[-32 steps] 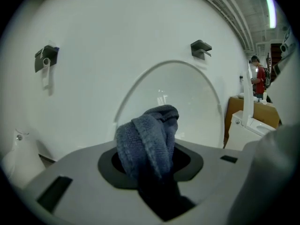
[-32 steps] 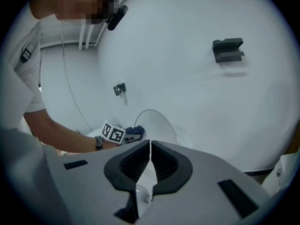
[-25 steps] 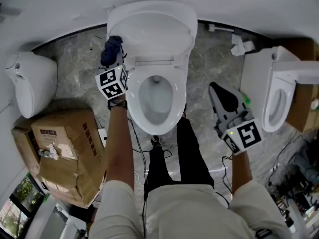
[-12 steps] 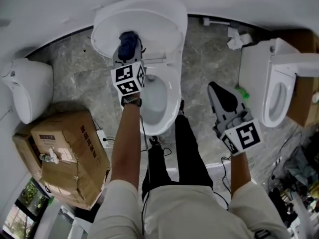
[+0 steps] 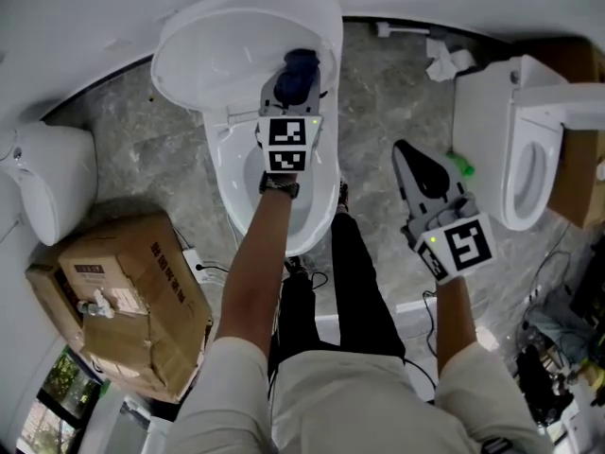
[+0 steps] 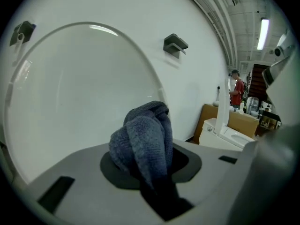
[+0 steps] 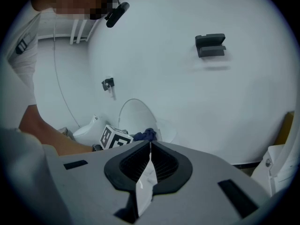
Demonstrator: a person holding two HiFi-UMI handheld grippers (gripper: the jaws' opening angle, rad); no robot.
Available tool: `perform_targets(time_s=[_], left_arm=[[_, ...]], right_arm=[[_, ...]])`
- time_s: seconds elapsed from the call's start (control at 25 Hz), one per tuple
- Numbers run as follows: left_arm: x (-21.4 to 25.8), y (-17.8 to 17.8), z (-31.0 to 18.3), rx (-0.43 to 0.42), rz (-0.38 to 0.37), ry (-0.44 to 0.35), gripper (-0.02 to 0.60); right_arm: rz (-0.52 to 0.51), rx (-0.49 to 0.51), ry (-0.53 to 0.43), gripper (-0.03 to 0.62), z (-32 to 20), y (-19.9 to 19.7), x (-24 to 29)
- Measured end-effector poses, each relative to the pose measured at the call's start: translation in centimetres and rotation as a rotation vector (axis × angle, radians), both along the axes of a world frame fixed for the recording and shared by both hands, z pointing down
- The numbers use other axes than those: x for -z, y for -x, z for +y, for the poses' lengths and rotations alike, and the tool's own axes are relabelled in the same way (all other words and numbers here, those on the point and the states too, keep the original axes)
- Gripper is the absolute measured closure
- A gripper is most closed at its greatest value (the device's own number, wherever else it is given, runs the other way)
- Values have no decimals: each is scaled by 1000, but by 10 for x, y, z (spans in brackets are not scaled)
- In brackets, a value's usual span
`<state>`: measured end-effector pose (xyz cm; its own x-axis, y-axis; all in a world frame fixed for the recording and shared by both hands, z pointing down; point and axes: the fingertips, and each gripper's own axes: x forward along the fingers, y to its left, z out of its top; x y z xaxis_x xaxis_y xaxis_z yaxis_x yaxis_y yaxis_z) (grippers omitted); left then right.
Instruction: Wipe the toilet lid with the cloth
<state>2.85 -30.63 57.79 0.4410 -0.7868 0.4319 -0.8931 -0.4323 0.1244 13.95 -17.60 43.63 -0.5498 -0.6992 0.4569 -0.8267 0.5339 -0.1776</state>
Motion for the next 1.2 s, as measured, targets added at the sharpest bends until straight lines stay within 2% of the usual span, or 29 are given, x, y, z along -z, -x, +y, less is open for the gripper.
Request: perform_targets(time_s=[0.12,0.24,0.4,0.64,0.84,1.04,1.2], left_arm=[[-3,-17,2,-64,-22,-12,468],[-7,-2,2,-58,-44,-14,468],[-13,51,3,24,-68,-3,468],[-28,158,8,140,-168,21,468],[-40,220,21,247,-183,69,468],[-59,247,29,320,-162,105,468],[-74,235,29,320,-139,134,468]], right_arm=[[1,-29,-14,565,-4,2,-1],[-4,-52,-18,565,-6,7,-3],[1,-38,-18,565,-9,17,-10],[-12,8,-9,565,-18,51,-19],[-20,66,11,565,-26,82,-28],[-25,97,33,565,-32,96,-39],[-23,90,41,565,-37,95,-46]])
